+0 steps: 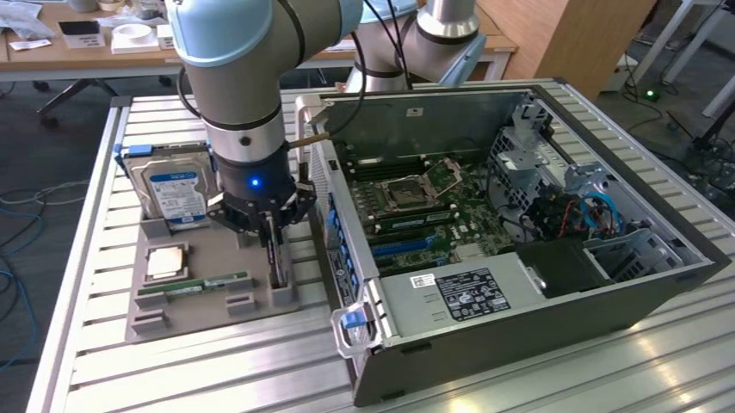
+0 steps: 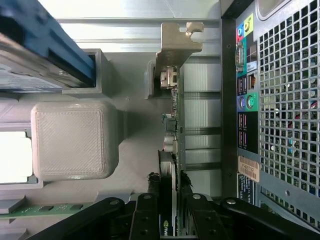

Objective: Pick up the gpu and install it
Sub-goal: 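Pick up the gpu and move the gpu toward the slot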

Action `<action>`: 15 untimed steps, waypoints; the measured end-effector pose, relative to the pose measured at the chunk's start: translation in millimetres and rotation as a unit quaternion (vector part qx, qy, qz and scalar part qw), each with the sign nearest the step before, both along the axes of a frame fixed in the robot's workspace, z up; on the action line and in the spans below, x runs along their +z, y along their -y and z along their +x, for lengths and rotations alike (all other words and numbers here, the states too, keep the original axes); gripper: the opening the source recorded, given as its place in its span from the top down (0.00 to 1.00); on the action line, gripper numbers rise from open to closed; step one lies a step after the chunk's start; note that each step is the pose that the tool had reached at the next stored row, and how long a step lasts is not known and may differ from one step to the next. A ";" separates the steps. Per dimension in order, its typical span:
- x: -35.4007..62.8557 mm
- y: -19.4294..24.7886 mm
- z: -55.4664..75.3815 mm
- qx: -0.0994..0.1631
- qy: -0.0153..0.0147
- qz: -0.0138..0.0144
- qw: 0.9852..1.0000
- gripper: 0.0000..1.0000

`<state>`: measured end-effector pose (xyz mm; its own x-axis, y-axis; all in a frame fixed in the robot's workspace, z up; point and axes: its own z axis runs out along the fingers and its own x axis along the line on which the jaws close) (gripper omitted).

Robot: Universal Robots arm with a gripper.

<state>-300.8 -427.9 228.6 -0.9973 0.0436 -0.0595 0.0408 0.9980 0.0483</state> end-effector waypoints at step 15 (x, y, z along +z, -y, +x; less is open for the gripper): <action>-0.1 0.0 0.0 0.010 0.000 0.000 1.000 0.74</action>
<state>-300.8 -427.9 228.5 -0.9979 0.0243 -0.0595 0.0215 0.9986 0.0483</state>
